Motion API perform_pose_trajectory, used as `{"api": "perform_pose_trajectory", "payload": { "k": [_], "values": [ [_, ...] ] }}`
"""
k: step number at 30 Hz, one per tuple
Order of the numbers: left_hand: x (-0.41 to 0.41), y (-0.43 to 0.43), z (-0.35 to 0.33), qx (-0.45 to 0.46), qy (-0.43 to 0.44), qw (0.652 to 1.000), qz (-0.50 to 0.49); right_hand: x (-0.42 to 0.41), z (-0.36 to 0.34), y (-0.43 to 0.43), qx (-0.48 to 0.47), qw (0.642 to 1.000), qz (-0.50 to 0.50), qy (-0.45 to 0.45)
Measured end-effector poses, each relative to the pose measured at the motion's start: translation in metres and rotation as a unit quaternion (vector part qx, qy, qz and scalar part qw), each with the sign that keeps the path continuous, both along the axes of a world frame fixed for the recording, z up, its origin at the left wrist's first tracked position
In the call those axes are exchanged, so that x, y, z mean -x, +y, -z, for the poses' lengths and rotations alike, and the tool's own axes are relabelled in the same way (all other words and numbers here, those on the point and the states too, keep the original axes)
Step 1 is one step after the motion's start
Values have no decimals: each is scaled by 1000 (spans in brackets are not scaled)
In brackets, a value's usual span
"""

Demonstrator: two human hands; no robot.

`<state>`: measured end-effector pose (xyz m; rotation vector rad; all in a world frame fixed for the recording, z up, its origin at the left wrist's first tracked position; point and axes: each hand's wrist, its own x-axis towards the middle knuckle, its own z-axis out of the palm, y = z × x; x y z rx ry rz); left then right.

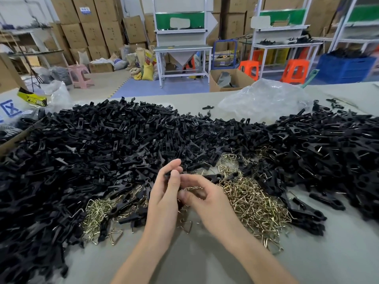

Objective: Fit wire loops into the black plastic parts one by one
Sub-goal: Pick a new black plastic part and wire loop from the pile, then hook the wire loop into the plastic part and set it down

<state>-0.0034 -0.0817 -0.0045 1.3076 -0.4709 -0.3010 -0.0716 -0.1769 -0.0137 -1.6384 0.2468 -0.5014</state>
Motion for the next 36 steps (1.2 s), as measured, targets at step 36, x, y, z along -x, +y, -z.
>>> {"api": "perform_pose_trajectory", "payload": {
  "k": [36],
  "values": [
    [27, 32, -22, -54, 114, 834, 537, 13, -12, -29, -353, 933, -4, -64]
  ]
}}
